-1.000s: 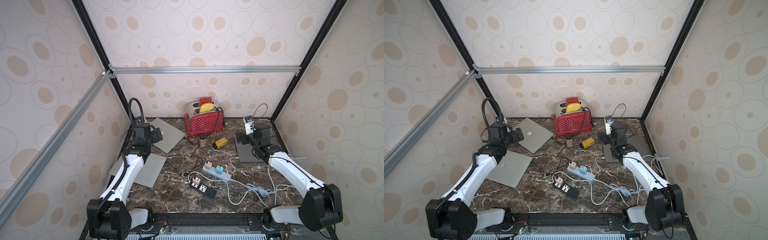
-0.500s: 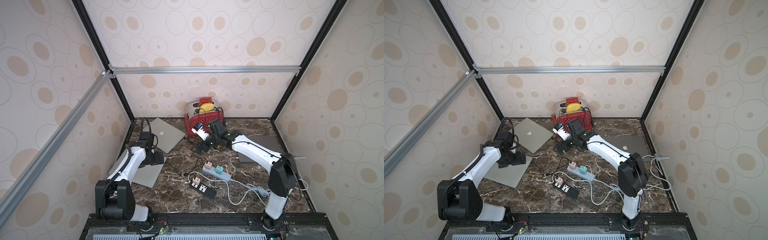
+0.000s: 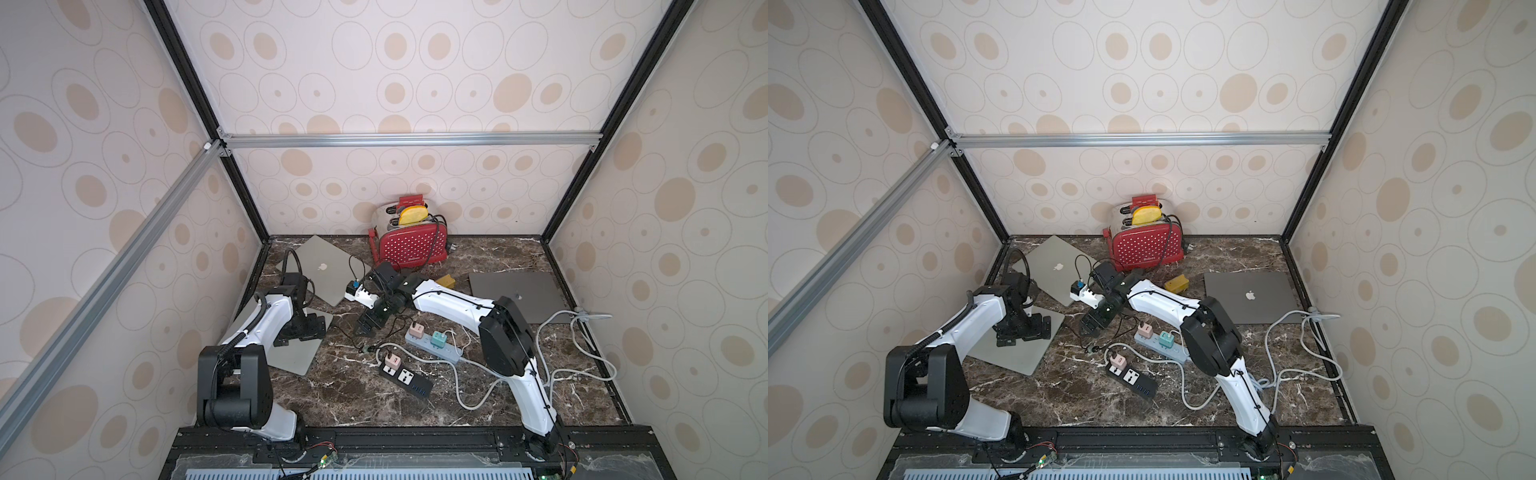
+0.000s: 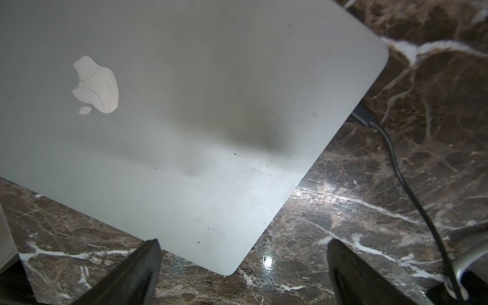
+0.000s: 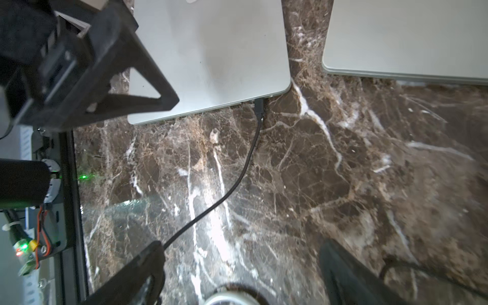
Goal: Unplug the laptop charger
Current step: Remove the charging cable from the laptop.
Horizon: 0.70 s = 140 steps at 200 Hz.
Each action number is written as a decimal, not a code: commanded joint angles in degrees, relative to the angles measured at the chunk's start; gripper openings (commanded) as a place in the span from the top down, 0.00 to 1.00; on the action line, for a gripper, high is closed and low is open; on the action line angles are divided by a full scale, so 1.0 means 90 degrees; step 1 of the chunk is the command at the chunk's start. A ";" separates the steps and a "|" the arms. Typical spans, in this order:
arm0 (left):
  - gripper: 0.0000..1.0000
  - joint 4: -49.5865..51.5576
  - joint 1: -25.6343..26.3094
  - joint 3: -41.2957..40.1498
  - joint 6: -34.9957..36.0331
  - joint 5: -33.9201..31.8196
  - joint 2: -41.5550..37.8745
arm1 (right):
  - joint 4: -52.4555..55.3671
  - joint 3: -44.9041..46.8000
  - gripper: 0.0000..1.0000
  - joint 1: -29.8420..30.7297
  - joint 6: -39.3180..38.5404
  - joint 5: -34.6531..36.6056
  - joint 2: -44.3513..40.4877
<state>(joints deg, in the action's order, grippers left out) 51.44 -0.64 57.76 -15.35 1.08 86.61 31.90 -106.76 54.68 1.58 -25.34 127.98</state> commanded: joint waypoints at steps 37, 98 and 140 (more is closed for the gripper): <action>0.01 -0.0090 -0.0025 0.0008 0.0162 -0.0240 0.0051 | 0.0657 -0.1053 0.14 0.0457 -0.0052 0.0432 0.0994; 0.01 -0.0081 -0.0026 -0.0050 0.0105 -0.0243 0.0329 | 0.1125 -0.1209 0.23 0.0662 -0.0070 0.0894 0.1314; 0.01 -0.0231 -0.0024 0.0015 -0.0026 -0.0136 0.0709 | 0.1044 -0.0971 0.51 0.0668 0.0029 0.1170 0.1190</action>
<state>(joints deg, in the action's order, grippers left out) 49.78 -0.64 57.63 -15.05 -0.75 91.02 39.97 -116.29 60.88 1.58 -17.21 138.17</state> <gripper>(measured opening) 0.990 0.625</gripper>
